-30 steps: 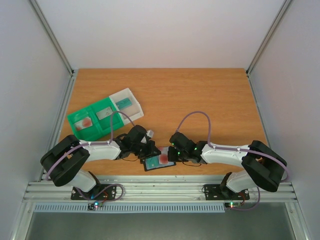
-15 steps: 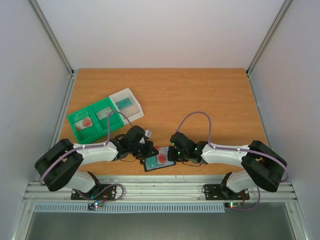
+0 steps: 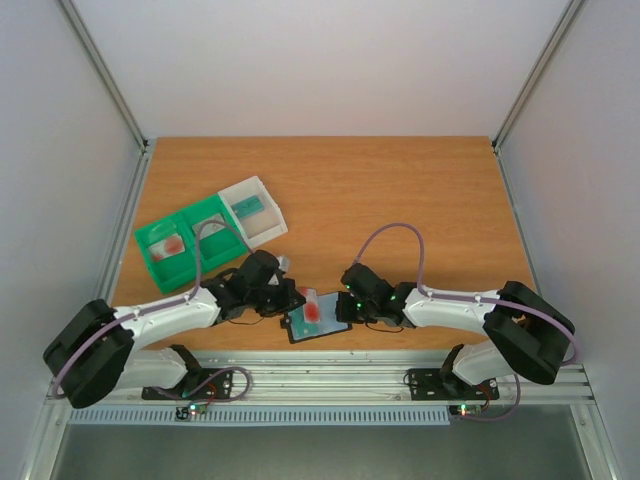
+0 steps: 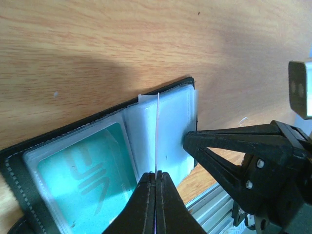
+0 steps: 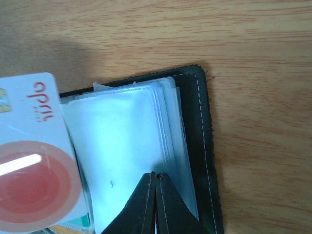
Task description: Take the credit cards out of the card holder
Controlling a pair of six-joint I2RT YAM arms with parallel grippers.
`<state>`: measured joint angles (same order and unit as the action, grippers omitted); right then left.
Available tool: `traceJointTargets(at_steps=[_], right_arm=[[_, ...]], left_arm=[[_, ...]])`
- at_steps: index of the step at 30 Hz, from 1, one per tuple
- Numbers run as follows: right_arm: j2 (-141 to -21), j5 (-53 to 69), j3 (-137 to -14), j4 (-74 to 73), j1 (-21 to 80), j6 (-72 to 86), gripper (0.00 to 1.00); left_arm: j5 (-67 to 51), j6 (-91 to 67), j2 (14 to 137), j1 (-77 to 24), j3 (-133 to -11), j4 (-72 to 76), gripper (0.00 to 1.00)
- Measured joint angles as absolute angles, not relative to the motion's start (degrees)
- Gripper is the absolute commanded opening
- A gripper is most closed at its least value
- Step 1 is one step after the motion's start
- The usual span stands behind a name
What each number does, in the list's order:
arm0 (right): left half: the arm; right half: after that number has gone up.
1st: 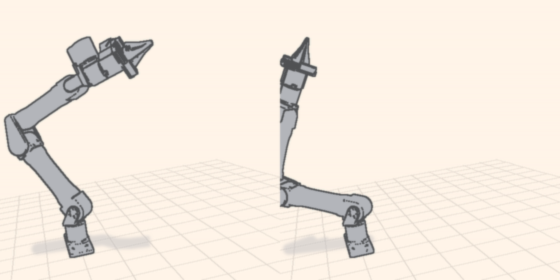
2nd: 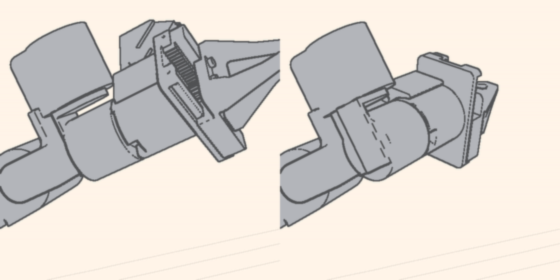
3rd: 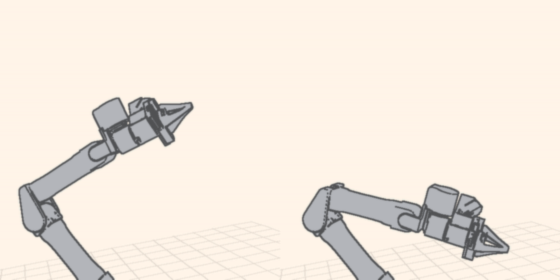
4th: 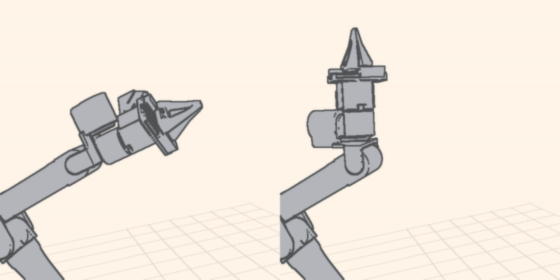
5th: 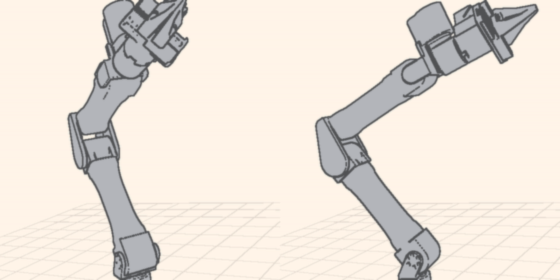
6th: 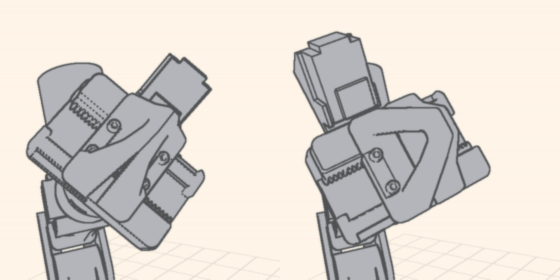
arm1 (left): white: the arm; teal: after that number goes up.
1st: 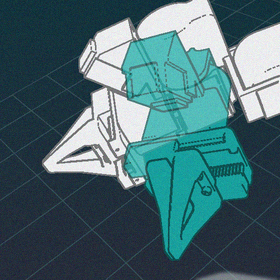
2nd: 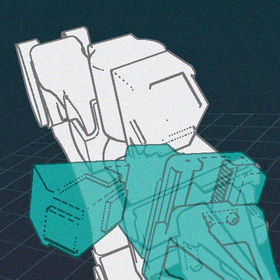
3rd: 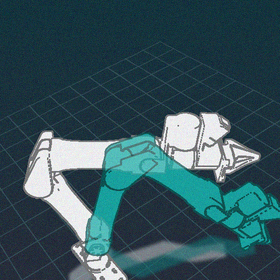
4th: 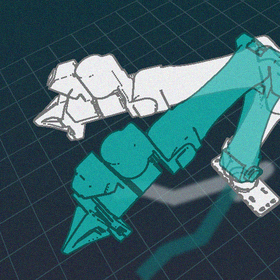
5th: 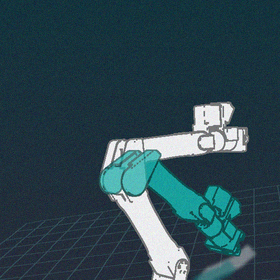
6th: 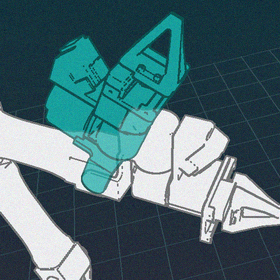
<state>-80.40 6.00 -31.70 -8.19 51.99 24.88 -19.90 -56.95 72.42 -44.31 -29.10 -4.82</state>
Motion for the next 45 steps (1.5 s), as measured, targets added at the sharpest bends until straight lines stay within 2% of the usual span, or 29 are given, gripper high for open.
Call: traceJointTargets(at_steps=[9, 19, 29, 32, 35, 39, 45], right_arm=[[-78.1, 7.7, -30.4, -8.6, 51.6, 24.8, 0.12], [-64.1, 9.7, -29.6, -9.4, 51.4, 24.6, 0.24], [-53.9, 13.8, -28.4, -5.3, 51.4, 28.9, 0.52], [-52.9, 14.9, -28.5, -4.8, 51.4, 30.5, 0.56], [-52.8, 16.2, -28.5, -3.7, 51.4, 31.8, 0.54], [-52.8, 18.3, -28.4, -1.1, 51.4, 33.3, 0.45], [-51.7, 20.9, -28.4, 2.6, 51.4, 34.0, 0.21]], left_arm=[[-15.9, -56.5, 64.5, -44.1, -29.1, -11.2, 0.00], [-15.4, -55.4, 56.4, -44.1, -30.0, -13.5, 0.00], [-18.9, -57.4, 49.2, -44.1, -29.8, -8.3, 0.00], [-19.9, -58.9, 47.2, -44.1, -29.1, -4.8, 0.00], [-20.9, -60.4, 46.5, -44.1, -28.7, -1.9, 0.00], [-21.8, -62.3, 45.9, -44.1, -27.4, 1.2, 0.01], [-22.1, -63.9, 44.6, -44.1, -25.6, 3.9, 0.00]])
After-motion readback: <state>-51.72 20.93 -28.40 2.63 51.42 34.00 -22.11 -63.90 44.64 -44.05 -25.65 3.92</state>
